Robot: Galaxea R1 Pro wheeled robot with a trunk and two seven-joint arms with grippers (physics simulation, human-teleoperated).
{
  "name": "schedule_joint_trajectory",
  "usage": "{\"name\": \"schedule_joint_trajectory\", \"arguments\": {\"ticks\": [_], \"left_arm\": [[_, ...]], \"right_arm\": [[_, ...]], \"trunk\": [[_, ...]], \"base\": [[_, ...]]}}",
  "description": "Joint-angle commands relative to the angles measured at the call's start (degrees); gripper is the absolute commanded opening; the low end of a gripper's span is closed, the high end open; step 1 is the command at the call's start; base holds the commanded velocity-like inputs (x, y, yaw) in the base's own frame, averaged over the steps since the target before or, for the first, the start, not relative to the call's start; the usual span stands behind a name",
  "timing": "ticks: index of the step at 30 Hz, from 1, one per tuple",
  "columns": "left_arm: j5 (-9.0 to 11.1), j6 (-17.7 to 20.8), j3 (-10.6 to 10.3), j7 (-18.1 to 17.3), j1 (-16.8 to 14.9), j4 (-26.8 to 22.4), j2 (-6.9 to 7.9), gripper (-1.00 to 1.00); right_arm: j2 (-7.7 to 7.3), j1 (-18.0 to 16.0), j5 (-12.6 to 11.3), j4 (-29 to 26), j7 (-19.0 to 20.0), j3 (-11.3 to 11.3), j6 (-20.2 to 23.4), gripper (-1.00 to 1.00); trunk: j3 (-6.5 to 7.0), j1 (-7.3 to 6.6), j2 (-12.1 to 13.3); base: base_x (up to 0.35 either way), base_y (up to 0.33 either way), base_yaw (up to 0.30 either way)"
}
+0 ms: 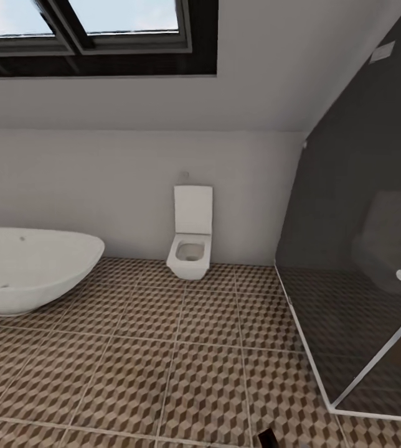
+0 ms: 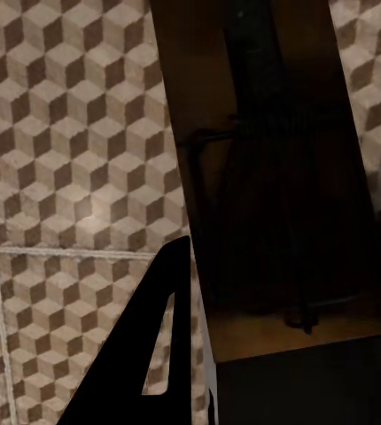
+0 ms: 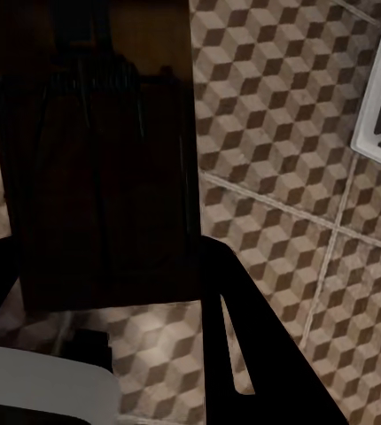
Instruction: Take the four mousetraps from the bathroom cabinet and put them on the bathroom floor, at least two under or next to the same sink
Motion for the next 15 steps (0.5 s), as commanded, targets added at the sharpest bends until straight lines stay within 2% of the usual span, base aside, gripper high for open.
{"name": "schedule_joint_trajectory", "arguments": {"ticks": [1, 5, 15], "left_arm": [[0.32, -0.34, -0.45, 0.03, -0.07, 0.2, -0.03, -1.0], [0.32, -0.34, -0.45, 0.03, -0.08, 0.2, -0.03, -1.0], [0.32, -0.34, -0.45, 0.03, -0.1, 0.2, -0.03, -1.0]], "right_arm": [[0.03, -0.06, 0.0, 0.13, -0.17, 0.23, -0.2, -1.0], [0.03, -0.06, -0.01, 0.13, -0.17, 0.23, -0.21, -1.0], [0.03, -0.06, -0.01, 0.14, -0.17, 0.23, -0.22, -1.0]], "trunk": [[-0.07, 0.03, -0.05], [0.0, 0.03, -0.05], [0.4, 0.03, -0.05]], "base": [[0.254, 0.185, -0.064], [0.255, 0.185, -0.196], [0.256, 0.185, -0.265]]}}
